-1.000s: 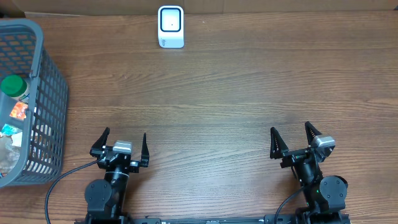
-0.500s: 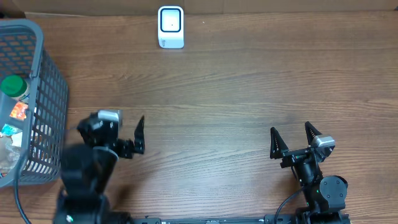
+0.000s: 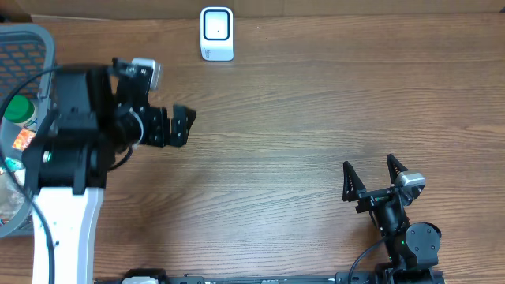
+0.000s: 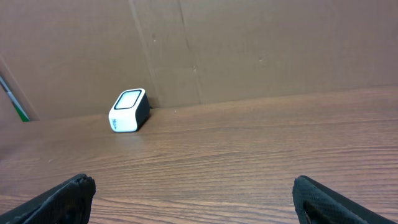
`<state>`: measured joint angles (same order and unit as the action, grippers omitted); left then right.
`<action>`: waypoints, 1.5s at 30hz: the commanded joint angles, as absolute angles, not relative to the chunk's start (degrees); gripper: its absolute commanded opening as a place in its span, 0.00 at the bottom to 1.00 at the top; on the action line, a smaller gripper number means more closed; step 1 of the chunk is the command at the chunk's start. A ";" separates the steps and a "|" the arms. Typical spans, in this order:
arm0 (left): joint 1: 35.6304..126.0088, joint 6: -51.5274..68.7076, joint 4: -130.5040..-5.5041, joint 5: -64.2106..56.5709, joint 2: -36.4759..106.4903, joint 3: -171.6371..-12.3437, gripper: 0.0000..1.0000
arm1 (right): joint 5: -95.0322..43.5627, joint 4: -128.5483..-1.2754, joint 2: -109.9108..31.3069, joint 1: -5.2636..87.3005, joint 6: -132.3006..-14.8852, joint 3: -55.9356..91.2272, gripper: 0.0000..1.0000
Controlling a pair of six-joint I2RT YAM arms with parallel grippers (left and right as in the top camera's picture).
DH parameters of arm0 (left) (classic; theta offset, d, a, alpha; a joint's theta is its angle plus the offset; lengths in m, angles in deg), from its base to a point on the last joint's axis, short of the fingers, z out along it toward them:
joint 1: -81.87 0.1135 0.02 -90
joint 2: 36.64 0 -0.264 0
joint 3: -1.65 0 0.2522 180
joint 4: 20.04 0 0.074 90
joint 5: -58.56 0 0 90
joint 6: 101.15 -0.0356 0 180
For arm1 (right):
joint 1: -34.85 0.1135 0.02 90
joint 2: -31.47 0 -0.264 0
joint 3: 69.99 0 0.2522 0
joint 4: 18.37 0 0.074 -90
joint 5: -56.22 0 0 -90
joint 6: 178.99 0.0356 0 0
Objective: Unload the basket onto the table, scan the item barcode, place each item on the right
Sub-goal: 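Reach the left gripper into the basket and grasp the green-capped jar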
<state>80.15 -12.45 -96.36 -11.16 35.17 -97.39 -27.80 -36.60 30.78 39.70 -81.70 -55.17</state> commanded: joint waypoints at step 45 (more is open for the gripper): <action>116.46 -3.01 -100.32 -40.65 69.92 -133.21 1.00 | -27.67 -36.36 31.02 39.39 -81.57 -55.78 1.00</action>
